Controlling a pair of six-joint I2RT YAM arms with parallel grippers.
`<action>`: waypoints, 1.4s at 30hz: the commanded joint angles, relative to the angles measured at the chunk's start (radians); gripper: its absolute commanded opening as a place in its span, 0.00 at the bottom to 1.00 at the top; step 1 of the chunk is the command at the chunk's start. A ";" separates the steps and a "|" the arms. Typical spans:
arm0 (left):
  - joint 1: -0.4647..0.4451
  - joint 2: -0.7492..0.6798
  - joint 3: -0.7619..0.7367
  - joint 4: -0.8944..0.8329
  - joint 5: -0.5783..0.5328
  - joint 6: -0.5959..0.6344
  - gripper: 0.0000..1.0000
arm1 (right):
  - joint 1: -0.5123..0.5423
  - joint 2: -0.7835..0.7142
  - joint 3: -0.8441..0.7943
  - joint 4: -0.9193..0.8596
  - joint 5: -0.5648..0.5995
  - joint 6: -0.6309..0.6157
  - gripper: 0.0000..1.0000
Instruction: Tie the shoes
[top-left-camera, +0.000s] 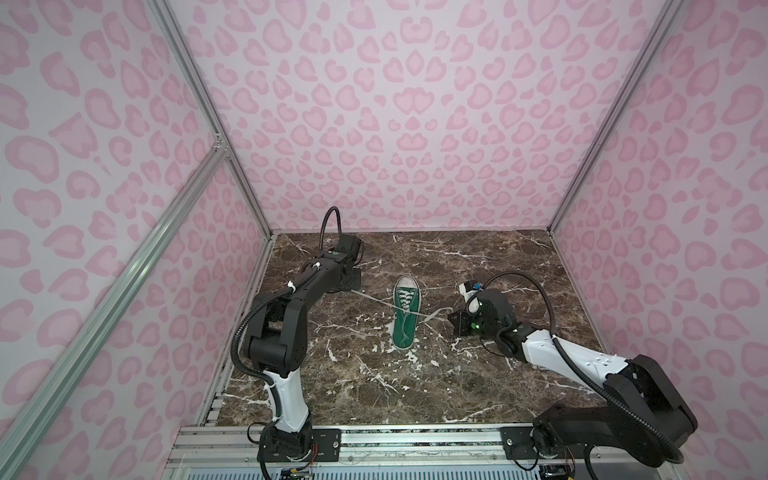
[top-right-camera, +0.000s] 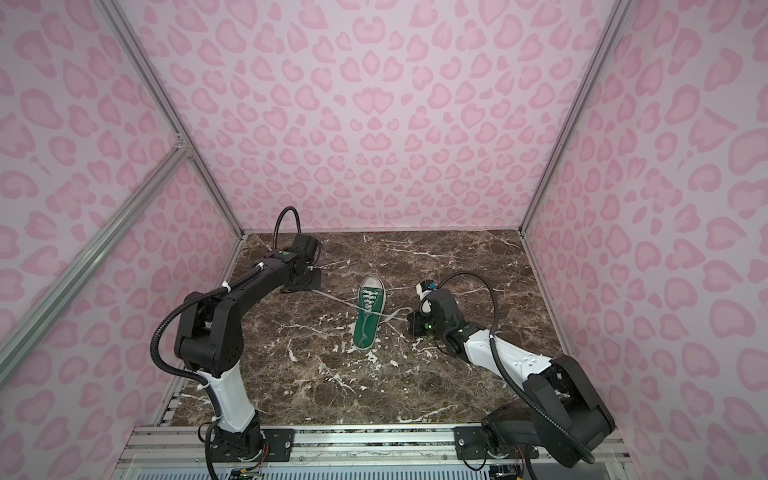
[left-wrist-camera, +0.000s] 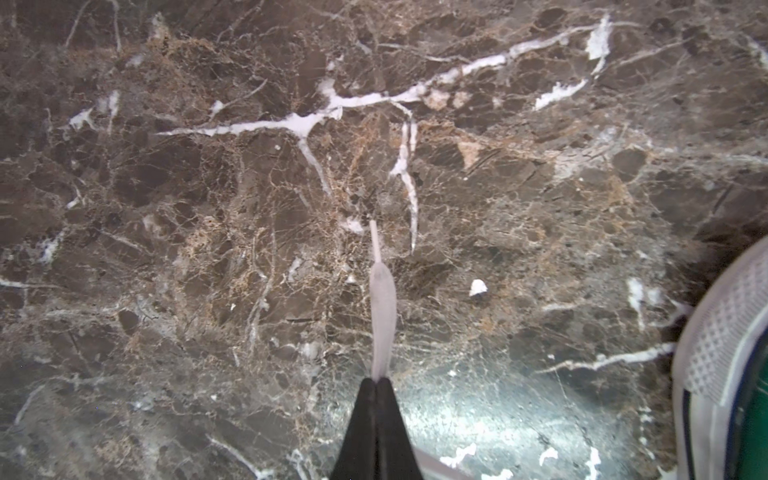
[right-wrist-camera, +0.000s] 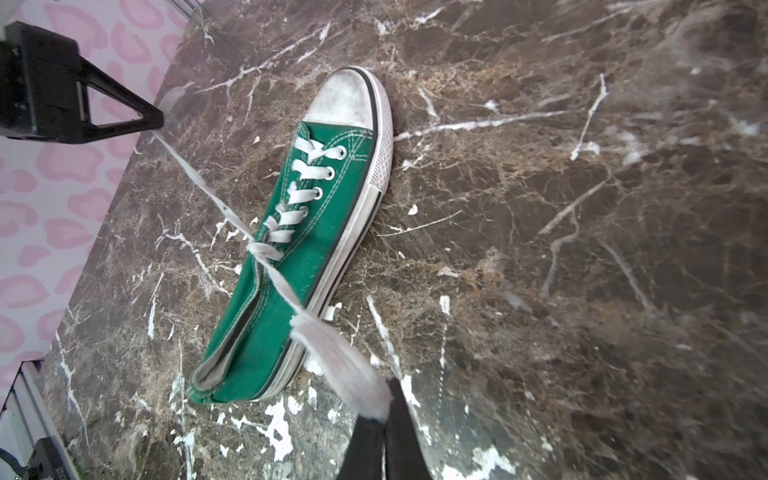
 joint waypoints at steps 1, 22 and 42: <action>0.009 -0.014 0.005 -0.004 0.008 0.012 0.03 | -0.007 0.019 0.018 -0.077 0.022 -0.003 0.03; 0.047 -0.023 -0.015 -0.017 -0.034 0.031 0.04 | -0.042 0.043 0.041 -0.211 0.051 -0.006 0.03; 0.047 -0.052 -0.073 0.022 0.069 -0.018 0.03 | -0.026 0.089 0.060 -0.139 0.033 0.051 0.07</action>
